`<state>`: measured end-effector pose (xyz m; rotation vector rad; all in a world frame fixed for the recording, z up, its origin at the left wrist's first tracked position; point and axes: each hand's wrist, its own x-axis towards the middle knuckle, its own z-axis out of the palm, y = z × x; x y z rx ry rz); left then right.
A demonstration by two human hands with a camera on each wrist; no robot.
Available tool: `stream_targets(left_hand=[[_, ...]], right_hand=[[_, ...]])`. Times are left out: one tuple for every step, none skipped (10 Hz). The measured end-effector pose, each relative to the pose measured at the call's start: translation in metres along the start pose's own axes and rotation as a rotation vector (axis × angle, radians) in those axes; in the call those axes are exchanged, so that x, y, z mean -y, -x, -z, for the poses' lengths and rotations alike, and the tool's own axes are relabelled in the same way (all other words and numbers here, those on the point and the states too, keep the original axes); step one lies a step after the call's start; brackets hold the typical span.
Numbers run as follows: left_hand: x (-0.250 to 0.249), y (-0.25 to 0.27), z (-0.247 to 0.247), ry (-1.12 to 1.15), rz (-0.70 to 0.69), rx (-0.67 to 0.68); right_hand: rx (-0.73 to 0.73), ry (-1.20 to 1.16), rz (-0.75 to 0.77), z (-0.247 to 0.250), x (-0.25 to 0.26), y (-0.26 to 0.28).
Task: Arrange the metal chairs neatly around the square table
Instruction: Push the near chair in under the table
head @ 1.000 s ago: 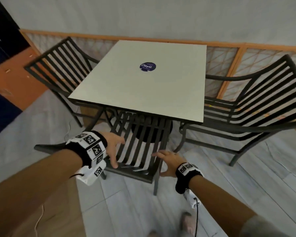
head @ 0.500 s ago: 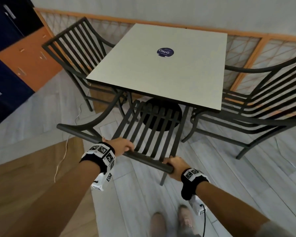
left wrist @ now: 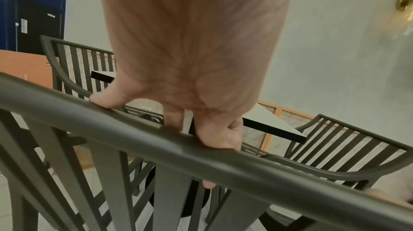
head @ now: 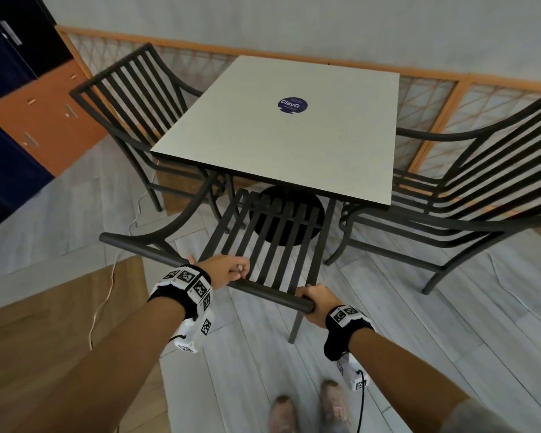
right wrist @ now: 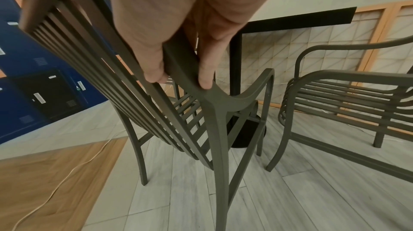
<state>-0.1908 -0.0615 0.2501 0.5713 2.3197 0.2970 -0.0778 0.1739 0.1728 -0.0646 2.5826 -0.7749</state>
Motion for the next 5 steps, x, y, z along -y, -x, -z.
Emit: stream_targets(left_hand=[[0.000,0.001,-0.005,0.008,0.027,-0.027],[-0.002,0.002,-0.008,-0.014,0.053,-0.049],[-0.008,0.003,-0.007,-0.052,0.094,-0.036],[-0.023,0.006,-0.003,-0.102,0.074,0.034],[-0.047,0.003,0.003,-0.139,-0.026,0.106]], right_hand=[[0.010,0.011,-0.017,0.003,0.002,0.002],[0.017,0.055,0.002,0.009,0.008,0.009],[-0.016,0.086,0.047,0.016,0.013,0.020],[-0.032,0.130,0.102,0.023,0.017,0.036],[-0.060,0.144,0.158,0.039,0.019,0.049]])
